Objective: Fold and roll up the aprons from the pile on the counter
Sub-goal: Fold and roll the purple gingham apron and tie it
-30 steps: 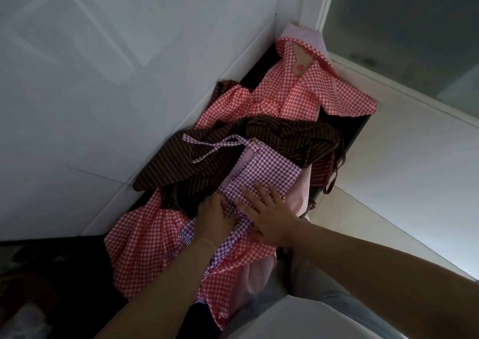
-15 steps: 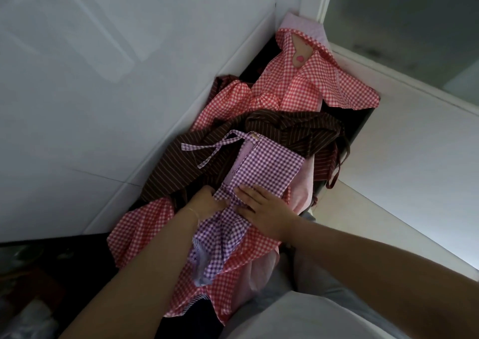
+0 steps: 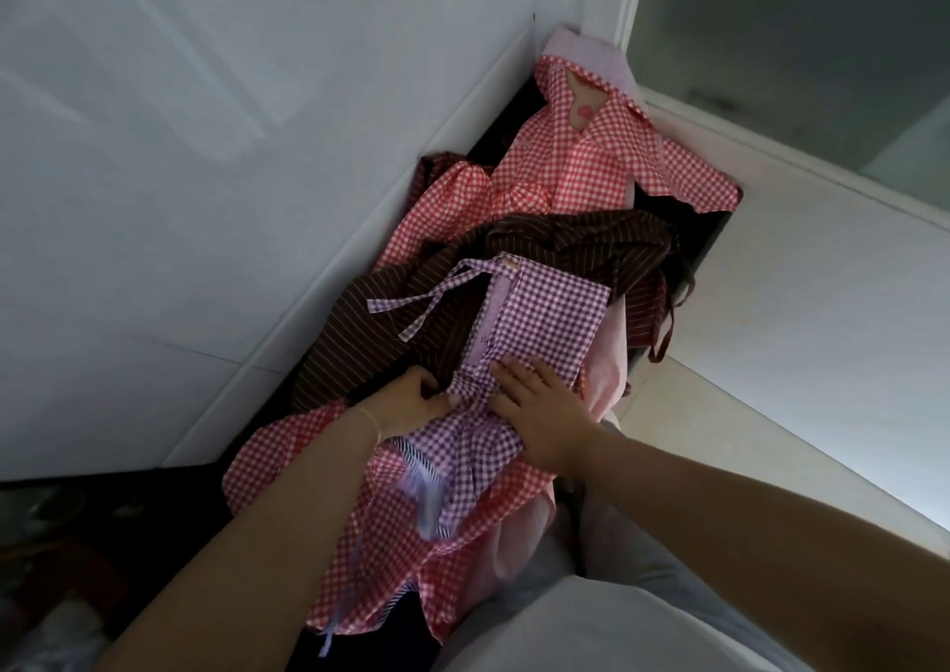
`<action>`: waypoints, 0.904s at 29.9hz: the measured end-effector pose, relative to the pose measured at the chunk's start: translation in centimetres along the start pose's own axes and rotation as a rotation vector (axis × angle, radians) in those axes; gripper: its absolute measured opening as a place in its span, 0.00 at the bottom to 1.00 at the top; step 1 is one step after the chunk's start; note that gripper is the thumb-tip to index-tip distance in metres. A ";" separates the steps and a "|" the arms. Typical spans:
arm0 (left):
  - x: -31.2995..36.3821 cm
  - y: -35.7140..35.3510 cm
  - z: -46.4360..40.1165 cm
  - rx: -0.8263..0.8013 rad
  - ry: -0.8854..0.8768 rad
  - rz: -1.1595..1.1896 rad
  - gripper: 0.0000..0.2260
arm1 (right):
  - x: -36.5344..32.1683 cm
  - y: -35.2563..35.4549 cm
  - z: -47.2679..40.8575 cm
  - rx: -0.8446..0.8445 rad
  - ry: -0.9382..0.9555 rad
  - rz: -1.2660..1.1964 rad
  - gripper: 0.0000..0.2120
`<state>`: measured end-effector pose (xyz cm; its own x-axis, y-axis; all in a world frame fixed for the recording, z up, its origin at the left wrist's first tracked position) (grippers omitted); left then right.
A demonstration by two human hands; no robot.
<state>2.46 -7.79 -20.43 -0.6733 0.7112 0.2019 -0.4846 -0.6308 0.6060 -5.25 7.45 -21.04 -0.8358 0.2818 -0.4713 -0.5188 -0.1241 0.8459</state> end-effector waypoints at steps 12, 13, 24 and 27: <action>4.5 5.0 0.8 0.219 -0.419 0.515 0.10 | 4.6 3.6 0.7 0.294 -0.538 -1.293 0.14; 4.5 5.6 0.8 0.253 -0.477 0.655 0.09 | 4.9 3.7 0.6 0.346 -0.547 -1.346 0.12; 8.7 3.4 -1.3 0.548 -0.174 0.236 0.34 | 7.5 3.5 0.2 0.606 -0.713 -1.827 0.13; 8.6 3.0 -2.4 0.513 -0.080 0.210 0.43 | 7.6 5.0 0.3 0.550 -0.671 -1.664 0.11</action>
<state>-6.15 -4.31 -18.74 -0.6719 0.6204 0.4046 0.0026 -0.5443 0.8389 -14.19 9.26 -20.29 0.6679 0.0710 -0.7408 -0.3985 0.8749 -0.2754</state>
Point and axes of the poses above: each hand's wrist, its own z-axis away from the middle knuckle, its own y-axis out of the back of the hand, x = y × z, the point moved 7 cm from there along -z, towards the middle knuckle, and after that the axes turned 14 degrees about -z, right-handed, at the moved point
